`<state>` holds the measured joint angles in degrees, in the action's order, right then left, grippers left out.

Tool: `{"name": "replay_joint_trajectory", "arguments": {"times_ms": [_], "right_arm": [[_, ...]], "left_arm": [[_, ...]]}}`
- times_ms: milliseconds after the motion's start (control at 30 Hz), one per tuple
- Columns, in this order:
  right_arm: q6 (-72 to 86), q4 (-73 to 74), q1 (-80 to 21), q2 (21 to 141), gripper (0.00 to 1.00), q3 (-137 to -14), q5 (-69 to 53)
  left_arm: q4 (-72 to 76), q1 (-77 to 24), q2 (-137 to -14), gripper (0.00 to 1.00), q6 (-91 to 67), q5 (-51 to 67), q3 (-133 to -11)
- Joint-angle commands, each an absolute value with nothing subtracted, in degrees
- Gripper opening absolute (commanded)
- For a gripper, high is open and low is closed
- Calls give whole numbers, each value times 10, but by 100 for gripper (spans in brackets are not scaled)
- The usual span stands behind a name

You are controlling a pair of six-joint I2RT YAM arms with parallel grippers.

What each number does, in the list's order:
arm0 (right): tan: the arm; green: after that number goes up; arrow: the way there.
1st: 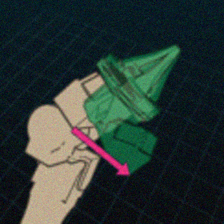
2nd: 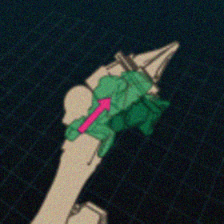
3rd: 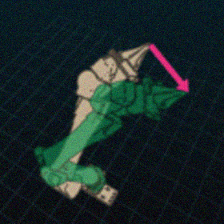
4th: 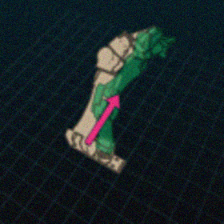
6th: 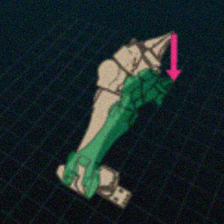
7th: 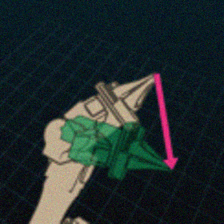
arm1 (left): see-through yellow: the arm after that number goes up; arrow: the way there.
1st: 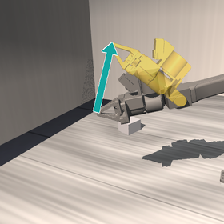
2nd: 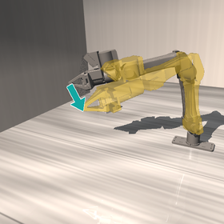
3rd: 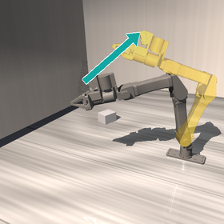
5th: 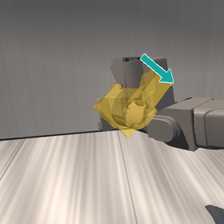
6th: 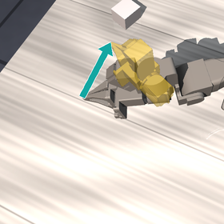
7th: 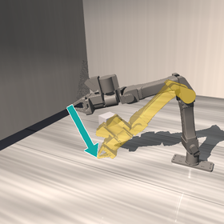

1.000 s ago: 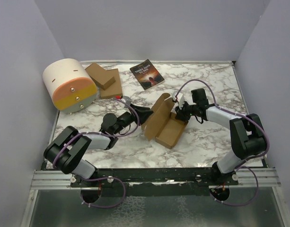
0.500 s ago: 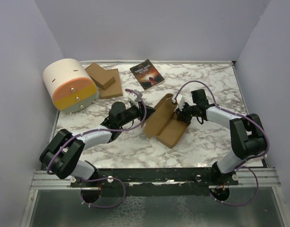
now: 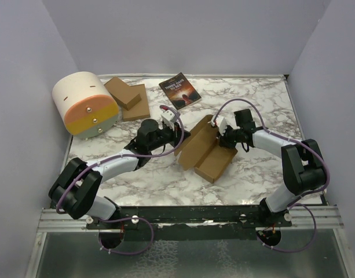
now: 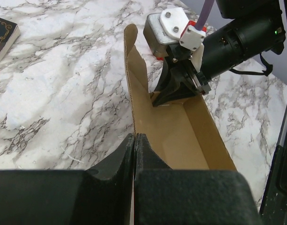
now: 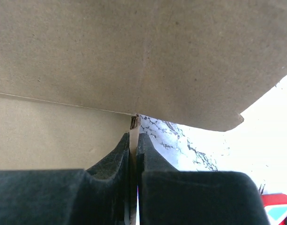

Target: Fold the paper box

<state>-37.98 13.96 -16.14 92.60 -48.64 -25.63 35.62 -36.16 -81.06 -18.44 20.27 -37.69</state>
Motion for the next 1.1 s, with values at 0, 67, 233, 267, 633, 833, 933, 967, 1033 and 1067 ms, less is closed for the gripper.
{"name": "replay_joint_trajectory", "arguments": {"times_ms": [0, 67, 233, 267, 633, 833, 933, 967, 1033, 1067], "right_arm": [[-391, 143, -166, 922, 1, -502, -241], [-394, 151, -166, 921, 11, -504, -251], [-417, 185, -166, 909, 31, -506, -276], [-419, 185, -166, 904, 32, -503, -277], [-418, 207, -165, 889, 43, -502, -270], [-423, 221, -160, 903, 44, -502, -247], [-420, 221, -158, 910, 42, -505, -235], [-419, 220, -158, 913, 41, -505, -231], [-418, 220, -158, 922, 31, -505, -228], [-417, 220, -158, 929, 24, -506, -226]], "left_arm": [[318, -368, -792, 0, -143, 196, -412], [307, -371, -792, 0, -134, 190, -418], [289, -378, -791, 0, -123, 171, -427], [287, -379, -789, 0, -122, 166, -428], [262, -394, -786, 0, -106, 127, -442], [258, -396, -782, 0, -101, 119, -443], [255, -398, -778, 0, -99, 115, -443], [254, -398, -776, 0, -98, 114, -444], [254, -400, -774, 0, -98, 114, -446], [253, -400, -774, 0, -97, 115, -446]]}}
